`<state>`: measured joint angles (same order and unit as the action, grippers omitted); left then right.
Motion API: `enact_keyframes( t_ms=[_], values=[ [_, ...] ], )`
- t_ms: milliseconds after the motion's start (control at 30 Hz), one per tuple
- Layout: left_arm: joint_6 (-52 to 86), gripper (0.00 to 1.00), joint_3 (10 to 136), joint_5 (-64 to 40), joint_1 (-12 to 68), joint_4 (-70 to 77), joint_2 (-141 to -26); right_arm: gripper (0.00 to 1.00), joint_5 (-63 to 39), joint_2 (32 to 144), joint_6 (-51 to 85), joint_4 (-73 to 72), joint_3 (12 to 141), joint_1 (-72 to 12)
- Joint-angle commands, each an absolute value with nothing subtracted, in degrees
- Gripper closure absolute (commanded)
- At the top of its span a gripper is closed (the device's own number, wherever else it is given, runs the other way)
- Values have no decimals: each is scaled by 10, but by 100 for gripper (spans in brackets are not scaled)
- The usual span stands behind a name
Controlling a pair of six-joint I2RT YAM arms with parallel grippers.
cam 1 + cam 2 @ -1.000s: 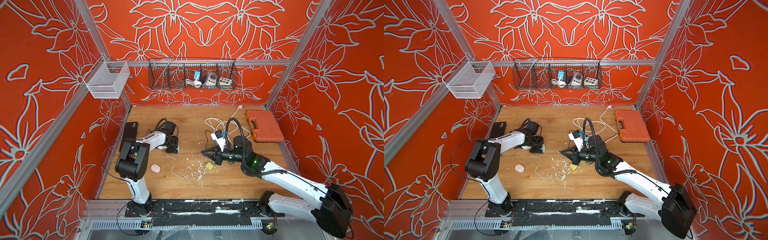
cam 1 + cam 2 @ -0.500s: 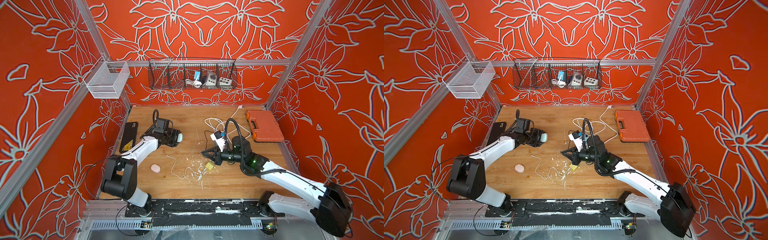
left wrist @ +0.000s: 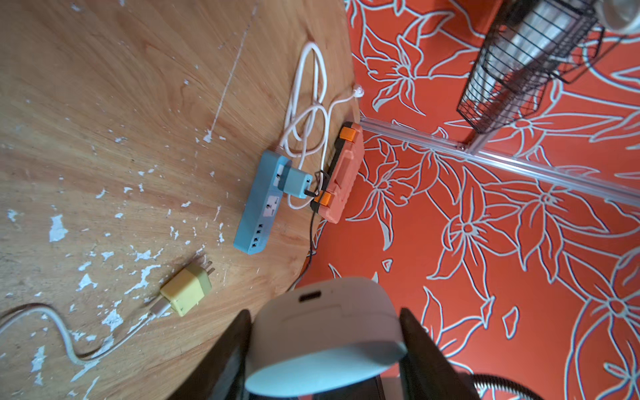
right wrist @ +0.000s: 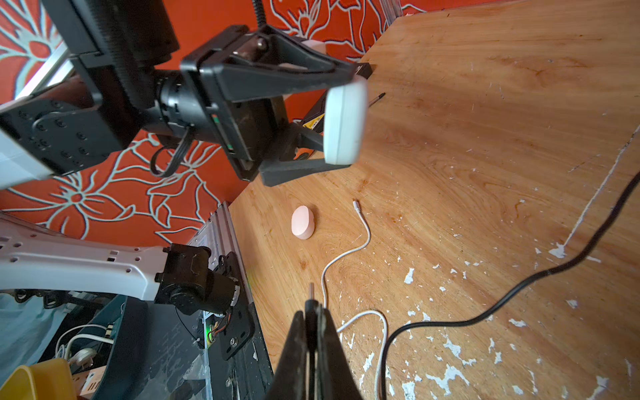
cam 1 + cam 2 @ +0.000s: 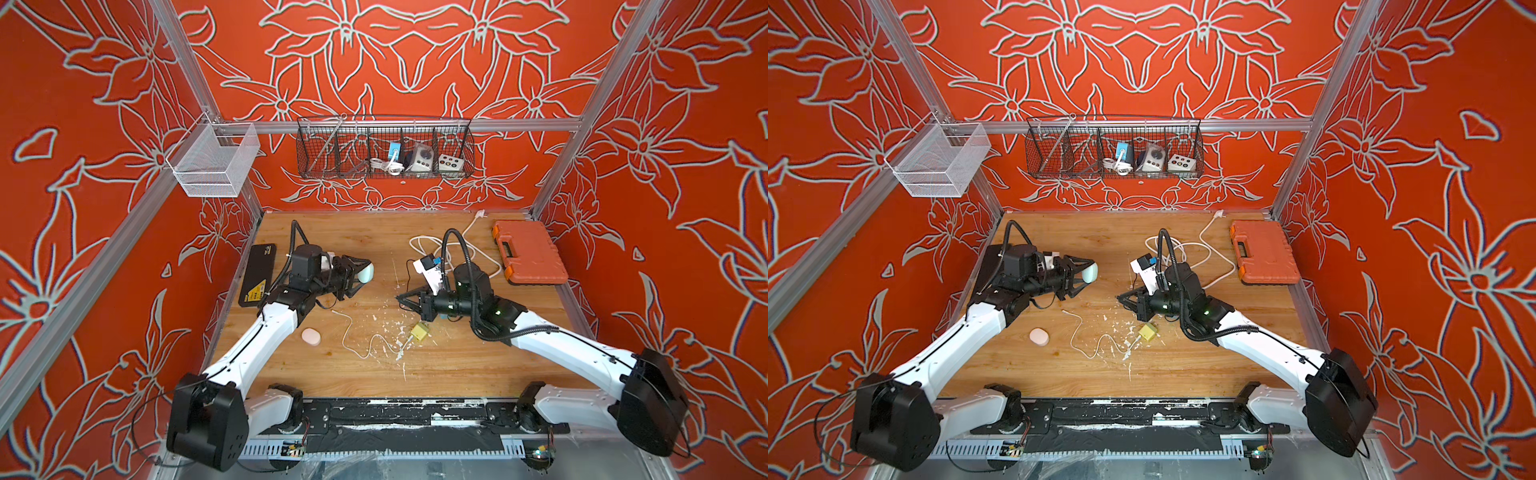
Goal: Charge the bluetooth headset
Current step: Place the bluetooth headset at the center of the board.
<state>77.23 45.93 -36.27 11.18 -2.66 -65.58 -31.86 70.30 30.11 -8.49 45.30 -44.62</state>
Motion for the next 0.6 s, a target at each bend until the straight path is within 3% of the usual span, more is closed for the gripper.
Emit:
enact_keyframes(
  t_ms=[0,167,567],
  values=[
    [738,48,459,-369,107,-44,-628,99,-313,710,313,-103,473,-445],
    [660,48,494,-345,107,-151,-652,99,-304,698,314,-98,461,-445],
    [418,49,605,-258,109,-362,-830,99,-272,658,304,-71,426,-445]
  ],
)
